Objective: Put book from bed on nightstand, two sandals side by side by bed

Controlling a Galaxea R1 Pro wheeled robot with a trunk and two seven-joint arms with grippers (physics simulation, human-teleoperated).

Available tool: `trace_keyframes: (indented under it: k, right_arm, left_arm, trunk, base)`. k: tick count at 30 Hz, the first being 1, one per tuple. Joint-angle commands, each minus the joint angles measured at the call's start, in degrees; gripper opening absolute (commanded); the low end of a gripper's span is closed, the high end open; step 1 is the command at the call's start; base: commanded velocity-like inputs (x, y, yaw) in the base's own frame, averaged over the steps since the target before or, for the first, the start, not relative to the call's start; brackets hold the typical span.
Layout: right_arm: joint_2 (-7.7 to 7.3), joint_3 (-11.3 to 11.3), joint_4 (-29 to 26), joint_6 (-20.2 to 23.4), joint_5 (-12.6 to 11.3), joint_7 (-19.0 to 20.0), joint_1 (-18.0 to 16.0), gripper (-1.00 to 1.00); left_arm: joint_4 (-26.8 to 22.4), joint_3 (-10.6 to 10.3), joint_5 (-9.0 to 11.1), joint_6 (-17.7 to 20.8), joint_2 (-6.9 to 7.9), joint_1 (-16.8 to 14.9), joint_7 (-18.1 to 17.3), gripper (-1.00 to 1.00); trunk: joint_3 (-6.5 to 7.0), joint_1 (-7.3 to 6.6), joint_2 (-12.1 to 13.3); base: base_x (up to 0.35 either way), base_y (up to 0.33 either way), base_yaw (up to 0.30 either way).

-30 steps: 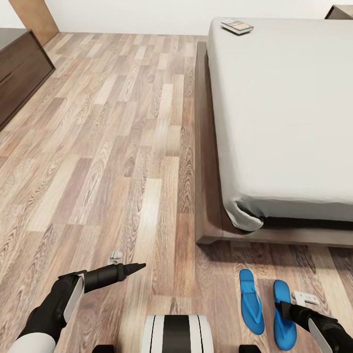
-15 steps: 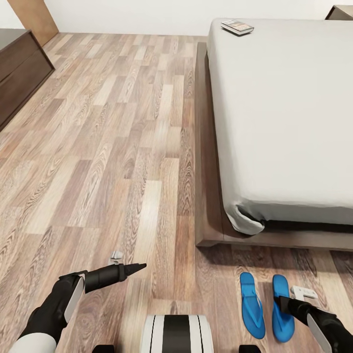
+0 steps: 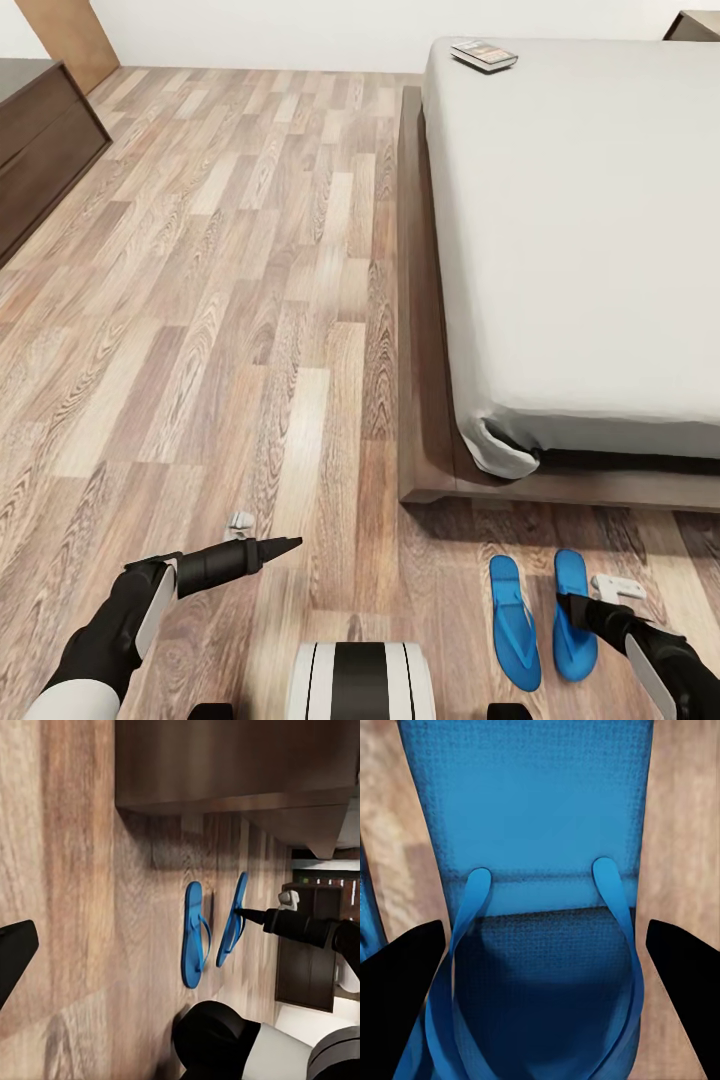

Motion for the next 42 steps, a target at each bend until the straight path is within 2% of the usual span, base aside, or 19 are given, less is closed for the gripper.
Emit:
trace_keyframes:
  k: [1,3,30,42]
  right_arm:
    - [0.02,-0.19,-0.08,0.23,-0.37,0.3,0.0,-1.0]
    - [0.02,-0.19,-0.07,0.05,-0.37,0.29,0.0,-1.0]
    - [0.09,-0.1,-0.37,-0.04,-0.37,0.18,0.0,-1.0]
    - [0.11,-0.11,-4.38,-0.71,-0.64,0.83,-0.06,-1.0]
  left_arm:
    - [0.0,0.02,0.21,0.51,0.0,-0.02,-0.1,1.0]
    - [-0.02,0.02,0.21,0.51,0.0,-0.02,-0.1,1.0]
    - [0.0,-0.07,0.21,0.51,-0.09,-0.02,-0.1,1.0]
    - [0.0,-0.07,0.42,0.68,-0.17,0.25,-0.21,1.0]
  trunk:
    - [-0.03,-0.01,-0.01]
    - [-0.03,-0.01,-0.01]
    - [-6.01,0.69,-0.37]
    - [-6.01,0.69,-0.37]
  base:
    - [0.0,0.0,0.0]
    - [0.0,0.0,0.0]
    - [0.0,0.0,0.0]
    - [0.0,0.0,0.0]
